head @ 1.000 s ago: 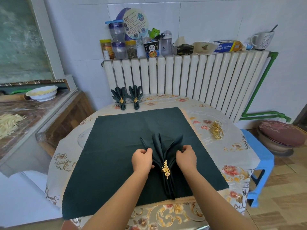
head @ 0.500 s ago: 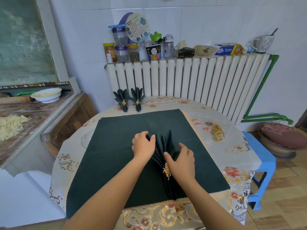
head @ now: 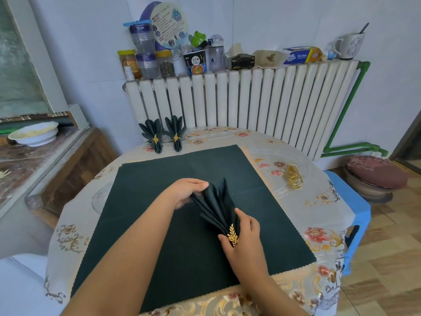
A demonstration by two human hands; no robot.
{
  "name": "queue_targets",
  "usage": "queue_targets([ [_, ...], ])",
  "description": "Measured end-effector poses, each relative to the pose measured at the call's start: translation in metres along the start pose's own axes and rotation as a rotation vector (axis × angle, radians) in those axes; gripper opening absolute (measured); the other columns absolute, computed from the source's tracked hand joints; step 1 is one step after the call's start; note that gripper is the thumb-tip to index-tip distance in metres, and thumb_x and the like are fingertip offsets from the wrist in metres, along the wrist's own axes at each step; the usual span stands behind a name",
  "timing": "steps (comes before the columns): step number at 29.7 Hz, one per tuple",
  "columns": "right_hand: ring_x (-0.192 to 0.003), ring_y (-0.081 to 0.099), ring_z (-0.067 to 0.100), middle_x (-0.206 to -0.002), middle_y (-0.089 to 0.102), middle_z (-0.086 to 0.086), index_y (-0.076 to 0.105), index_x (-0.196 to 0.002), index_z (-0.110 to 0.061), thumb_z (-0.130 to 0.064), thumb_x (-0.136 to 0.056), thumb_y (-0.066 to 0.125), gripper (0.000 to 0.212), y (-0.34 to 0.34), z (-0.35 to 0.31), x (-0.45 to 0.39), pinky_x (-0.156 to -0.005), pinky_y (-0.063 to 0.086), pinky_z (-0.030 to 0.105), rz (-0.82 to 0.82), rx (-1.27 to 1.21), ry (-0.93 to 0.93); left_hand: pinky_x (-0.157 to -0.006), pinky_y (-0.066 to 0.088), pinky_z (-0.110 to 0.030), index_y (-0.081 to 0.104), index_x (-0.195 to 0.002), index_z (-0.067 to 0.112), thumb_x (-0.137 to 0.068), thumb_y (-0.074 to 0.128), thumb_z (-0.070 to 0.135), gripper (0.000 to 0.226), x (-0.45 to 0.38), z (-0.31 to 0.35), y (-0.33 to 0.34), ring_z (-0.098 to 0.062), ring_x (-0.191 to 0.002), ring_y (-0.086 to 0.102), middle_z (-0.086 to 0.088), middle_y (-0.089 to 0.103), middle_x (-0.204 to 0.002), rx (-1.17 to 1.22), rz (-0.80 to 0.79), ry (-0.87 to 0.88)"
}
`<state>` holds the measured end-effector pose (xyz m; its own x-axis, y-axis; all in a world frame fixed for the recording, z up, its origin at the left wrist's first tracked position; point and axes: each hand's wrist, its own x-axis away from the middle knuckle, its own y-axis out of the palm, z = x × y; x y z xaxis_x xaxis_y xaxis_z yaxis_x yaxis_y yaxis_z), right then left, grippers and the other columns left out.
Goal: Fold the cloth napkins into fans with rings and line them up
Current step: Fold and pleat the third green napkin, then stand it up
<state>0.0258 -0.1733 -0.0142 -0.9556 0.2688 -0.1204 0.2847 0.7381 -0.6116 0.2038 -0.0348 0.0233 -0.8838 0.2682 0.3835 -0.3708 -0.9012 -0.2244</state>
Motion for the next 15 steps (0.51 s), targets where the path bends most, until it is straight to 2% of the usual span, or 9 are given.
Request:
queue_targets([
  [3, -0.123, 0.042, 0.005, -0.142, 0.027, -0.008, 0.024, -0.144, -0.025, -0.031, -0.09, 0.061, 0.067, -0.002, 0.002, -0.003, -0.093, 0.033, 0.011, -0.008, -0.007, -0.01, -0.099, 0.042, -0.038, 0.071, -0.098, 0.011, -0.09, 0.063, 0.016, 0.012, -0.007, -0.016, -0.004, -0.027, -0.097, 0.057, -0.01, 0.067, -0.094, 0.184, -0.055, 0.048],
  [6, -0.126, 0.039, 0.005, -0.142, 0.03, -0.008, 0.024, -0.145, -0.024, -0.029, -0.09, 0.061, 0.067, -0.002, 0.003, -0.004, -0.095, 0.031, 0.011, -0.029, 0.005, -0.022, -0.098, 0.048, -0.035, 0.064, -0.113, -0.001, -0.092, 0.055, 0.011, 0.025, -0.003, -0.022, -0.001, -0.028, -0.104, 0.063, -0.012, 0.071, -0.1, 0.35, -0.131, 0.108],
  [8, -0.128, 0.038, 0.004, -0.142, 0.033, -0.009, 0.024, -0.145, -0.024, -0.027, -0.09, 0.062, 0.067, -0.002, 0.003, -0.006, -0.099, 0.03, 0.012, -0.044, -0.002, -0.018, -0.1, 0.046, -0.037, 0.059, -0.118, -0.007, -0.094, 0.052, 0.01, 0.03, -0.001, -0.025, 0.0, -0.025, -0.096, 0.065, -0.006, 0.072, -0.082, 0.398, -0.162, 0.139],
  [10, -0.128, 0.038, 0.004, -0.141, 0.036, -0.009, 0.026, -0.144, -0.025, -0.027, -0.089, 0.063, 0.067, -0.001, 0.004, -0.008, -0.101, 0.03, 0.013, -0.045, -0.005, -0.014, -0.099, 0.046, -0.038, 0.056, -0.115, -0.007, -0.095, 0.05, 0.01, 0.027, -0.002, -0.027, 0.003, -0.017, -0.076, 0.064, 0.002, 0.065, -0.06, 0.435, -0.154, 0.16],
  [12, -0.127, 0.038, 0.003, -0.14, 0.037, -0.01, 0.027, -0.144, -0.025, -0.026, -0.088, 0.064, 0.067, -0.002, 0.004, -0.008, -0.1, 0.03, 0.013, -0.046, -0.003, -0.013, -0.083, 0.052, -0.032, 0.056, -0.1, -0.001, -0.095, 0.049, 0.007, 0.012, -0.002, -0.029, 0.007, -0.01, -0.057, 0.058, 0.003, 0.06, -0.052, 0.475, -0.121, 0.163],
  [14, -0.127, 0.038, 0.003, -0.14, 0.038, -0.01, 0.028, -0.143, -0.025, -0.027, -0.088, 0.064, 0.066, -0.001, 0.005, -0.009, -0.1, 0.031, 0.013, -0.047, 0.0, -0.012, -0.065, 0.053, -0.025, 0.056, -0.092, 0.005, -0.096, 0.048, 0.004, 0.009, -0.001, -0.029, 0.01, -0.008, -0.05, 0.055, 0.0, 0.063, -0.059, 0.543, -0.095, 0.151],
  [15, -0.126, 0.039, 0.003, -0.139, 0.038, -0.01, 0.028, -0.143, -0.025, -0.027, -0.088, 0.064, 0.066, -0.001, 0.005, -0.009, -0.099, 0.03, 0.013, -0.046, 0.002, -0.012, -0.063, 0.053, -0.025, 0.059, -0.095, 0.006, -0.096, 0.048, 0.004, 0.012, 0.0, -0.029, 0.01, -0.008, -0.05, 0.056, -0.004, 0.064, -0.066, 0.574, -0.086, 0.143],
])
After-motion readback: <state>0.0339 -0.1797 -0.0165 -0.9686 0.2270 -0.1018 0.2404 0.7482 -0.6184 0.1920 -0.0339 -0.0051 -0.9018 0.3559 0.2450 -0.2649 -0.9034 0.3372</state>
